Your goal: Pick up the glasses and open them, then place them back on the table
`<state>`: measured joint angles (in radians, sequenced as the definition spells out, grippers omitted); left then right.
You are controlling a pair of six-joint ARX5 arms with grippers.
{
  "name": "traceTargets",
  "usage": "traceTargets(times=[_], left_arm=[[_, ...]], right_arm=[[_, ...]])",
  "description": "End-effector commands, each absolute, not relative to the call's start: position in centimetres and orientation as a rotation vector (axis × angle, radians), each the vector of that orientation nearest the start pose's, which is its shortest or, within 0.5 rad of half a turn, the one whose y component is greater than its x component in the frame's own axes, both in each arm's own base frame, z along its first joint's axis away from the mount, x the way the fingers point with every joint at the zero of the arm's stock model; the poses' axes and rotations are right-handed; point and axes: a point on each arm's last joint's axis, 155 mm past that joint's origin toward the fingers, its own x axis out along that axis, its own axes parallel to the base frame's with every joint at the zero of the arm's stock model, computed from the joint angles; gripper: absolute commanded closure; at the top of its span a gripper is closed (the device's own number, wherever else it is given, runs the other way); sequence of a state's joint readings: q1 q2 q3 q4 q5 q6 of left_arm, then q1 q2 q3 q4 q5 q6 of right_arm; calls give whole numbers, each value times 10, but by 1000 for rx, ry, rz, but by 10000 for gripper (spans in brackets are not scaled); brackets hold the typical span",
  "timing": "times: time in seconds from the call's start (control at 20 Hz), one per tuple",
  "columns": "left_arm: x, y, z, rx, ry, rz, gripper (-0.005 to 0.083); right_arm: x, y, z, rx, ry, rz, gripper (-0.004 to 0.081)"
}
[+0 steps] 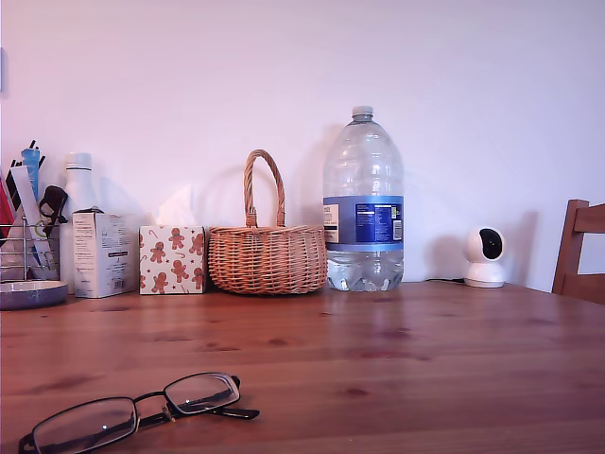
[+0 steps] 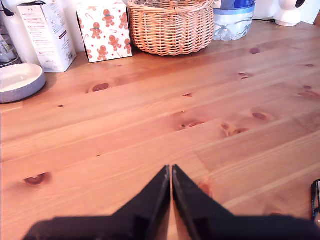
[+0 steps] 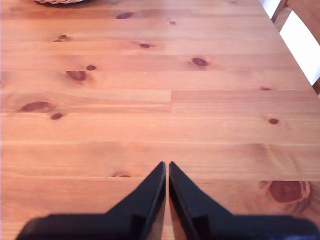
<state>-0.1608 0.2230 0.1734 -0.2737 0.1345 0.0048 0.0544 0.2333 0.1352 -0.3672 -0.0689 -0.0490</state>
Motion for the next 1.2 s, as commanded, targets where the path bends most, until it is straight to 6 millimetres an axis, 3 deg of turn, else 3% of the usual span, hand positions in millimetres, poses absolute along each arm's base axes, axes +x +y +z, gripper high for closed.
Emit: traceTargets(times=[0.0,0.25,0.55,0.95,1.15], left_arm=[[234,-83,125,-14,330,-400,793],[234,-83,126,-14,330,-400,793],[226,-107,138,-83,299,-534,793],[208,-138,143,-59,307,-688,793],[198,-151,138,16,393,-749,793]], right_arm=[[250,29,116,-20,331,142,780],[250,30,117,-18,327,145,780],[244,77,143,114,247,383,780],[215,136,144,118,269,666,780],[208,147,142,101,279,703,780]])
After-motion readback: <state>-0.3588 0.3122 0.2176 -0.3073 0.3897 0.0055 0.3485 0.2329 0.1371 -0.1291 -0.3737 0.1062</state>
